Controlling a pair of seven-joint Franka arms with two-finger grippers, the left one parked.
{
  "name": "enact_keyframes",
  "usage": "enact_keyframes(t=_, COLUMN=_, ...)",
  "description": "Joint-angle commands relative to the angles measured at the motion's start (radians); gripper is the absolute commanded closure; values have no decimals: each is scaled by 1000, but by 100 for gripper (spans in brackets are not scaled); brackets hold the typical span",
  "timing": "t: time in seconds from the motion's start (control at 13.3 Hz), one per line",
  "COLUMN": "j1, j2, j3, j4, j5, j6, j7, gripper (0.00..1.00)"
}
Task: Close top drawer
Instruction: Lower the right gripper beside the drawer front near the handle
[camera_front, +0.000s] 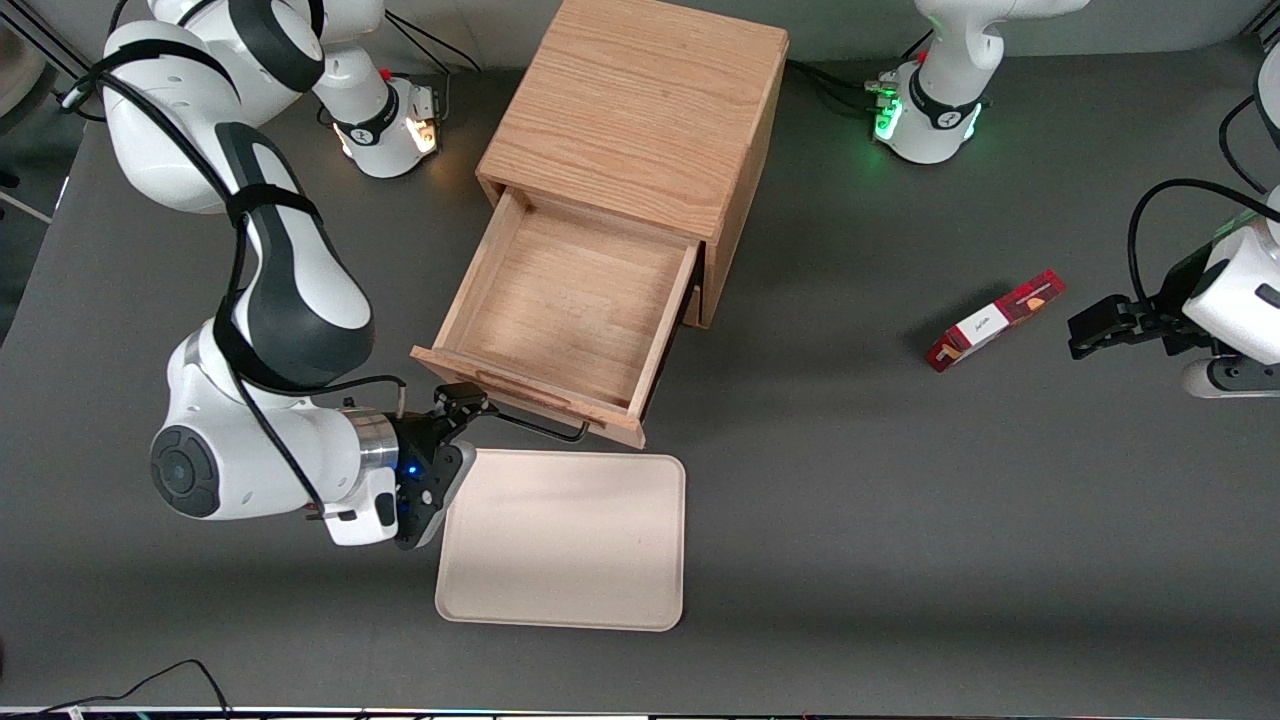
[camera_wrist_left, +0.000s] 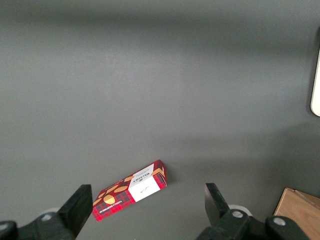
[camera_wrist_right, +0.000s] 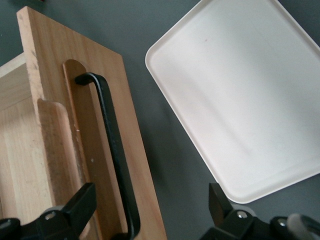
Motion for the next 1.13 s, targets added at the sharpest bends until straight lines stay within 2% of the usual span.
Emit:
enact_keyframes(t=0.0, j1=10, j2=22, j3=7, j4=34, j5=11, j6=10, j7=27, gripper=0)
enact_keyframes(t=0.83, j1=33, j2=43, j3=-3, j4=5, j5=-1, j6=39, j7=35, gripper=0)
enact_keyframes(t=1.05, j1=33, j2=37, j3=4, j4=-24, j5=-40, j6=37, j7=35, gripper=0)
